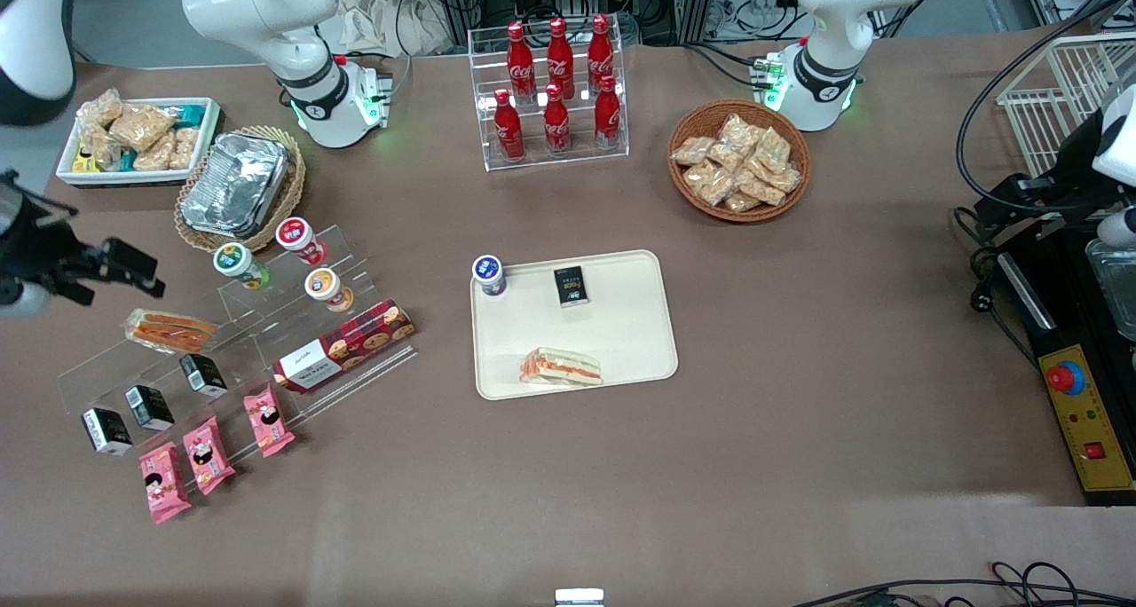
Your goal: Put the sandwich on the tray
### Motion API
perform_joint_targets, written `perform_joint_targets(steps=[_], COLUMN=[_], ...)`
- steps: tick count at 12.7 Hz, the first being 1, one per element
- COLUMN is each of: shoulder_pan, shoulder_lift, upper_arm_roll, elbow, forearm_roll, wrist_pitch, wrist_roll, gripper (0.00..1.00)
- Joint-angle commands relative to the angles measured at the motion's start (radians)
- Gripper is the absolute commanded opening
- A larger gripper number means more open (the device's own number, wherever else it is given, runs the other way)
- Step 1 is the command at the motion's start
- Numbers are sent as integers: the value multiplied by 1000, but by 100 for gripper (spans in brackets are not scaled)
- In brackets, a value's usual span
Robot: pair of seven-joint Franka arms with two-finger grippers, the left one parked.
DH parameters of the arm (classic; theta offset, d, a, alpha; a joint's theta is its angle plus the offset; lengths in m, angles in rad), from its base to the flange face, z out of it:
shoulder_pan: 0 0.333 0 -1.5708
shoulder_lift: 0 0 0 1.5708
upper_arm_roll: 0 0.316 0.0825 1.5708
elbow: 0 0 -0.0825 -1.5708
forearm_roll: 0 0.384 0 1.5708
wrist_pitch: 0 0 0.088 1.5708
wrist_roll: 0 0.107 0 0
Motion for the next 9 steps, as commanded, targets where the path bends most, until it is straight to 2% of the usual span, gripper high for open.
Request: perform_joint_targets(steps=[1, 9], shoulder_pan=[-175, -196], shoulder_lift=[-112, 12], upper_arm_roll=[183, 187], elbow=[-120, -71], forearm_roll=[-23, 11], wrist_pitch=[2, 60], wrist_roll=[15, 58], gripper=[100, 100])
